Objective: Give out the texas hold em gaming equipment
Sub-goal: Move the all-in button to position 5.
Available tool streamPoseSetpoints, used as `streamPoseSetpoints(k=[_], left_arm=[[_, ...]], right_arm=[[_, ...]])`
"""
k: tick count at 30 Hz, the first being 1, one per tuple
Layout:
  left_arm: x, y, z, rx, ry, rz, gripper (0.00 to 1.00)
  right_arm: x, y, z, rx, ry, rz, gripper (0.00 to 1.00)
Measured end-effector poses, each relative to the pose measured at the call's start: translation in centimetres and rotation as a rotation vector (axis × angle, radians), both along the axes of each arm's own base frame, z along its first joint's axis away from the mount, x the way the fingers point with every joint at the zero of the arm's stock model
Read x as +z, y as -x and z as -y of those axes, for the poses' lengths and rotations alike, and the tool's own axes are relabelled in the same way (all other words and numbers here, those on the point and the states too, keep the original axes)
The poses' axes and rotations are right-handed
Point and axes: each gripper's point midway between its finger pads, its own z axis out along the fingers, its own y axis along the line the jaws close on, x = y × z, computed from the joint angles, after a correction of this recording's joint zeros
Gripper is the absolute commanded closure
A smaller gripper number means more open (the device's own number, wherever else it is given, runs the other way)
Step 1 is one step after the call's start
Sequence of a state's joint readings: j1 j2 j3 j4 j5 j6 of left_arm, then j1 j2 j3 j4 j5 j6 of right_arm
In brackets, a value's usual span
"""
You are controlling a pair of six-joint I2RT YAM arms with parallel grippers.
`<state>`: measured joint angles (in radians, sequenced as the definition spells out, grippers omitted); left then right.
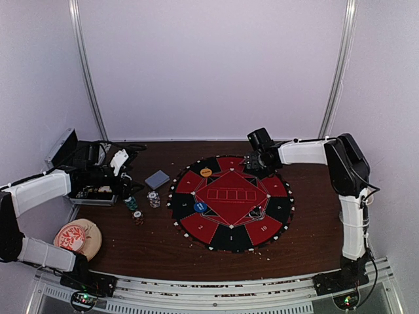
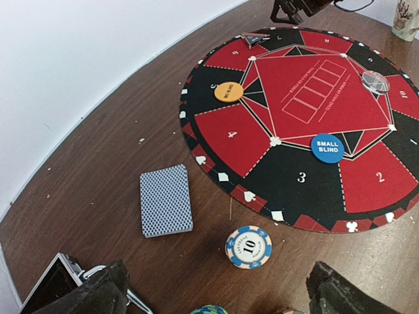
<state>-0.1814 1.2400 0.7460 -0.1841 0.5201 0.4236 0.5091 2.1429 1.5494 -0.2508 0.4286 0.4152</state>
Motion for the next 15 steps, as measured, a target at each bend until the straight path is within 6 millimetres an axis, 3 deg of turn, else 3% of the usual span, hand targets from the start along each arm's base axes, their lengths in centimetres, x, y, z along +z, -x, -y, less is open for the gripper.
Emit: streamPoseSetpoints(k=[5, 12, 15], left_arm=[[0.0, 0.0, 0.0, 0.0, 0.0, 0.0, 0.02], [0.0, 0.0, 0.0, 0.0, 0.0, 0.0, 0.02], [0.0, 0.0, 0.0, 0.0, 0.0, 0.0, 0.02]], right_arm=[[0.2, -2.5, 1.7, -0.069, 0.022, 0.021, 0.02], [-4.1, -4.8, 2.8, -0.11, 0.072, -0.035, 0.02], [-4.2, -5.7, 2.5, -0.107, 0.069, -0.027, 0.02]])
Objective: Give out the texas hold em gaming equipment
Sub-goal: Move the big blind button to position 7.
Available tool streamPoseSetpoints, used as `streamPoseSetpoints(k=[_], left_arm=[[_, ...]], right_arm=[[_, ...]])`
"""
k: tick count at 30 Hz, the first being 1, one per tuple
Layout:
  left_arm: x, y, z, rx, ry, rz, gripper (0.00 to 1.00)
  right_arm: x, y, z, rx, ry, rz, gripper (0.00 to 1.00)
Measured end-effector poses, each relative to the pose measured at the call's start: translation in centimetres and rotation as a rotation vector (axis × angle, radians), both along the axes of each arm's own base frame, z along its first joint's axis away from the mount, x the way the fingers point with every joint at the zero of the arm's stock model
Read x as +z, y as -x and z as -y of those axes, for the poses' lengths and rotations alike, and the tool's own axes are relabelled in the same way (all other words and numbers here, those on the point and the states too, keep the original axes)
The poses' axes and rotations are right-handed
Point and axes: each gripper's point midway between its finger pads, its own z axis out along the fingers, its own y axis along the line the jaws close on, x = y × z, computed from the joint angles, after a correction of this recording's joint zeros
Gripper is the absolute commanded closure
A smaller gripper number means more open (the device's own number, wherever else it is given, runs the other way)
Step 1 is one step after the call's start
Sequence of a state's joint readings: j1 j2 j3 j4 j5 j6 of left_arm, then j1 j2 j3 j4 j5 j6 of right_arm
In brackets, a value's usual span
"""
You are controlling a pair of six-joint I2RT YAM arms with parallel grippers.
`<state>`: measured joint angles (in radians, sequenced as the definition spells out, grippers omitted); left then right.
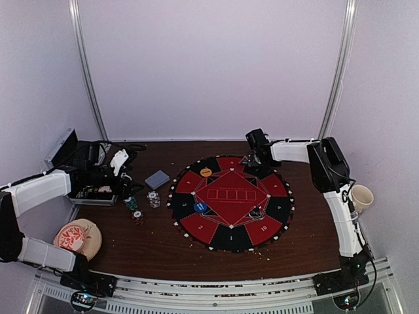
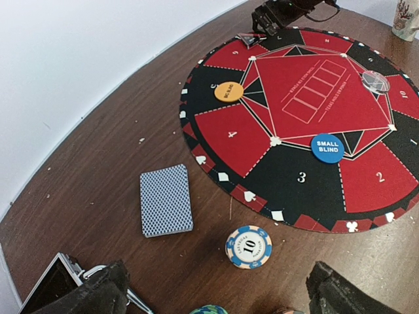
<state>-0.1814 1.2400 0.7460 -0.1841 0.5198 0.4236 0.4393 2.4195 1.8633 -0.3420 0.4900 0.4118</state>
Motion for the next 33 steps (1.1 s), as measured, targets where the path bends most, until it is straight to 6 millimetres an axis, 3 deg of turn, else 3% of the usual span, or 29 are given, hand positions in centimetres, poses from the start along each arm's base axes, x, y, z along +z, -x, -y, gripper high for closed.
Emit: streamPoseSetpoints(k=[13, 20, 27, 33], left_arm=[[0.0, 0.0, 0.0, 0.001, 0.0, 0.0, 0.02], [-0.2, 0.0, 0.0, 0.002, -0.003, -0.005, 0.02], [-0.2, -0.1, 0.0, 0.003, -0.003, -0.004, 0.02], [-0.2, -0.1, 0.0, 0.002, -0.003, -0.005, 0.02]], right_arm=[[-0.2, -1.2, -4.1, 0.219, -0.084, -0.016, 0.03], [-0.4, -1.3, -8.4, 0.357, -0.102, -0.006, 0.03], [-0.3, 1.0, -14.6, 0.489, -0.091, -0.005, 0.03], [0.6, 3.4, -16.3, 0.504, -0.13, -0.022, 0.04]])
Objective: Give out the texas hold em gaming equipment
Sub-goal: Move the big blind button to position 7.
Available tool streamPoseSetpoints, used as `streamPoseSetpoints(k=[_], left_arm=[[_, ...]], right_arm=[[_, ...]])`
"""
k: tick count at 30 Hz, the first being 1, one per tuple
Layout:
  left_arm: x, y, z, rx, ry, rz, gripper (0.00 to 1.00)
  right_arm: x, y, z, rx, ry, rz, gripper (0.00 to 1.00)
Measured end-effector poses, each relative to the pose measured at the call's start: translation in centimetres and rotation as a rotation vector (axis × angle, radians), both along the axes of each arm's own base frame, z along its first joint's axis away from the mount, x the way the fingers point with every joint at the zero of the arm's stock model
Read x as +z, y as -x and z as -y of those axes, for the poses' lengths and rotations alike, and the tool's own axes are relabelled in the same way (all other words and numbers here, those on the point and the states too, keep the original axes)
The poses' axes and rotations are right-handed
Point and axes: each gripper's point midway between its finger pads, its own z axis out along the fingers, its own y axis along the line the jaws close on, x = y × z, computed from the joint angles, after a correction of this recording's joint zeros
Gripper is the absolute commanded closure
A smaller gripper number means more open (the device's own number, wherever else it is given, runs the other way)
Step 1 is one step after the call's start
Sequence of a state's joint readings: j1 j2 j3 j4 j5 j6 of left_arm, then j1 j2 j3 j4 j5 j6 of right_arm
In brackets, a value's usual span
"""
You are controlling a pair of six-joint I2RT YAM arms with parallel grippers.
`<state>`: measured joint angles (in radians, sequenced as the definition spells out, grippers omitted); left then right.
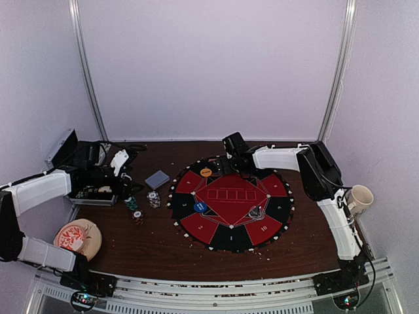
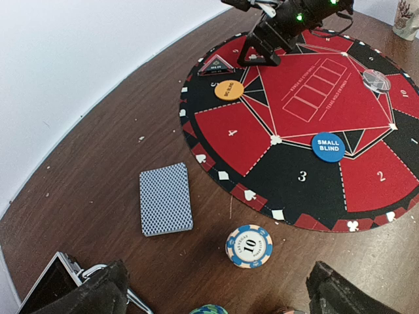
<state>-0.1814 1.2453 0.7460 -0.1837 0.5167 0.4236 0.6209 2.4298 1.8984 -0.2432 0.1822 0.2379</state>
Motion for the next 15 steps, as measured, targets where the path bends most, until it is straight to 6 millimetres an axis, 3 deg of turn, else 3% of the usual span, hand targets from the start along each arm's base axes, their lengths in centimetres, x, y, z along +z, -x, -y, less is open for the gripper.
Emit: streamPoseSetpoints(k=[4, 8, 15], left_arm=[[0.0, 0.0, 0.0, 0.0, 0.0, 0.0, 0.02], [0.0, 0.0, 0.0, 0.0, 0.0, 0.0, 0.02], [0.0, 0.0, 0.0, 0.0, 0.0, 0.0, 0.02]], right_arm=[[2.6, 1.0, -1.0, 0.012, -0.058, 0.012, 0.04], [5.0, 1.7, -3.5, 0.042, -0.123, 0.036, 0.04], [6.5, 2.5, -8.3, 0.089, -0.194, 0.045, 0.05]])
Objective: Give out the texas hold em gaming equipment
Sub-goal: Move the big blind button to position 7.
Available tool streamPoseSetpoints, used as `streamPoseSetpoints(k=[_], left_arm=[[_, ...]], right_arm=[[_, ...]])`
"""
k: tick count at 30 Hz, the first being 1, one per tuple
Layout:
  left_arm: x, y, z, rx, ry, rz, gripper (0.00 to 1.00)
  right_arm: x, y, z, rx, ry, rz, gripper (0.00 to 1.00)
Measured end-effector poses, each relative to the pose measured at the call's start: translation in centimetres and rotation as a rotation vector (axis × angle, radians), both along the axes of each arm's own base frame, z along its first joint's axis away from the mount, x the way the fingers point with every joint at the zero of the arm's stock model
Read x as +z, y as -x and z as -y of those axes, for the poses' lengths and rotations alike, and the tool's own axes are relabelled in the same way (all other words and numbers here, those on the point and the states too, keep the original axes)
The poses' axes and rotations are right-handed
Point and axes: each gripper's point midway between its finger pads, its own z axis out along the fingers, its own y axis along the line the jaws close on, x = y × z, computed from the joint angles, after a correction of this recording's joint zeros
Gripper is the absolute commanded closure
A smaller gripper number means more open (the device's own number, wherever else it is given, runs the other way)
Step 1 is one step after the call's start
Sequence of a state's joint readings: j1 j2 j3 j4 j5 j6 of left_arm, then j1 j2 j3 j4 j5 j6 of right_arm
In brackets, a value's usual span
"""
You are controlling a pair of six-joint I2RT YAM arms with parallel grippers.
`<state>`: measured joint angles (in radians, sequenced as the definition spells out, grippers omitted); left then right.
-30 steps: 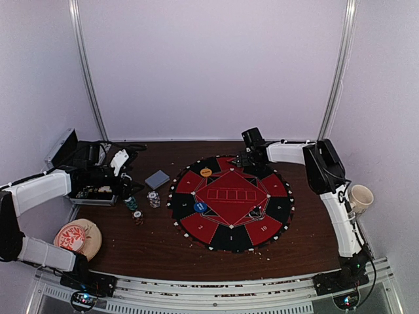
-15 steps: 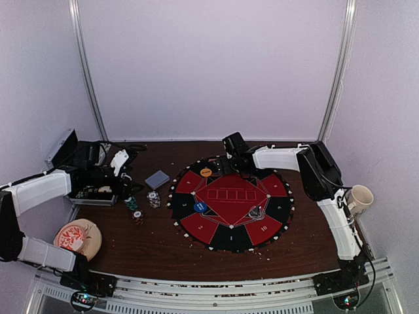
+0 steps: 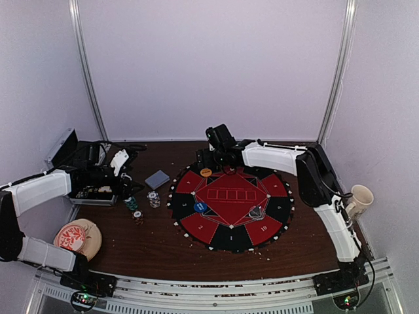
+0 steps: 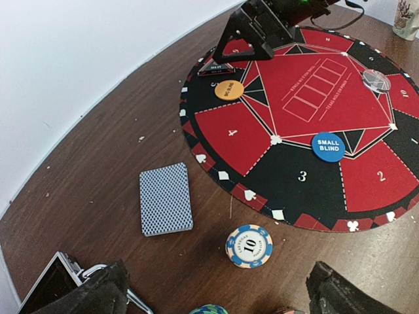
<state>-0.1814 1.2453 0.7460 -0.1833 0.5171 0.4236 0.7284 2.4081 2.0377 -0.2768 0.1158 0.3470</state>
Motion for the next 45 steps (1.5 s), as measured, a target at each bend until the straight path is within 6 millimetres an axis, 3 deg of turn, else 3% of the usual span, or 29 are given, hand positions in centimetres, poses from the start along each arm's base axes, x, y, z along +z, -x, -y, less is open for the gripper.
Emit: streamPoseSetpoints(k=[3, 11, 14, 31, 45], left_arm=[[0.0, 0.0, 0.0, 0.0, 0.0, 0.0, 0.02], [0.0, 0.0, 0.0, 0.0, 0.0, 0.0, 0.02], [0.0, 0.0, 0.0, 0.0, 0.0, 0.0, 0.02], [0.0, 0.0, 0.0, 0.0, 0.0, 0.0, 0.02], [0.0, 0.0, 0.0, -0.001, 0.001, 0.0, 0.02]], right_arm=[[-1.2, 0.1, -0.6, 0.006, 0.008, -0.018, 0.06], [-6.4, 0.8, 0.1, -0.005, 0.073, -0.105, 0.08], [-7.5, 0.9, 0.4, -0.013, 0.095, -0.119, 0.09], [-7.8, -0.3, -1.0, -0.007, 0.111, -0.079, 0.13], [-8.0, -0.4, -1.5, 0.014, 0.148, -0.053, 0.3]])
